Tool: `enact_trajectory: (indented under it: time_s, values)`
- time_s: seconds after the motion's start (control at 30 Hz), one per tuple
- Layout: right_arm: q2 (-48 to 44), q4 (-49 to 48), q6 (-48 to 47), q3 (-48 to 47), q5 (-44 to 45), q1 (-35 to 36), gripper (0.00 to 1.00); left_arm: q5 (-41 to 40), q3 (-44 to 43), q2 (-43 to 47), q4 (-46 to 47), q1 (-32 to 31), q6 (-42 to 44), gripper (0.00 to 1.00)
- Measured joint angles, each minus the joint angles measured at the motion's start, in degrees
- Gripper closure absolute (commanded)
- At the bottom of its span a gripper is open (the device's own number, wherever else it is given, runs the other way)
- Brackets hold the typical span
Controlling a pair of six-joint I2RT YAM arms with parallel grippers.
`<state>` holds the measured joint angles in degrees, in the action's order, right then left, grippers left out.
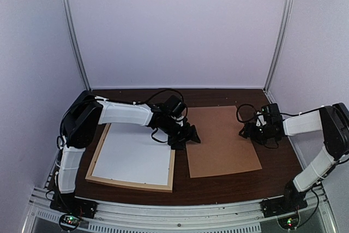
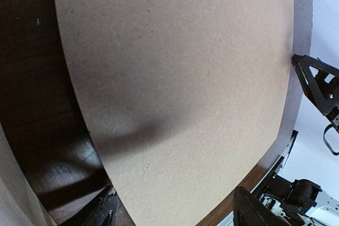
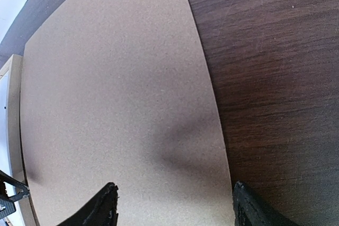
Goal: Put the photo into the frame
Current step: Turn over the backboard.
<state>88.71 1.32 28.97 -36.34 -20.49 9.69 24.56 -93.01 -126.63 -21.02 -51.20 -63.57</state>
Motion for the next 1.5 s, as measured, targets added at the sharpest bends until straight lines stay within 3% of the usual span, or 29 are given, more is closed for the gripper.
enact_trajectory:
  time_s: [0.83, 1.5]
  values:
    - [-0.1, -3.8, 3.1, 0.4, 3.4, 4.3, 0.25, -0.1, 0.0, 12.5, 2.3, 0.0, 4.5, 0.32]
    - [6.6, -29.1, 21.0, 0.2, -4.8, 13.3, 0.24, -0.2, -0.5, 20.1, 11.3, -0.2, 10.1, 0.31]
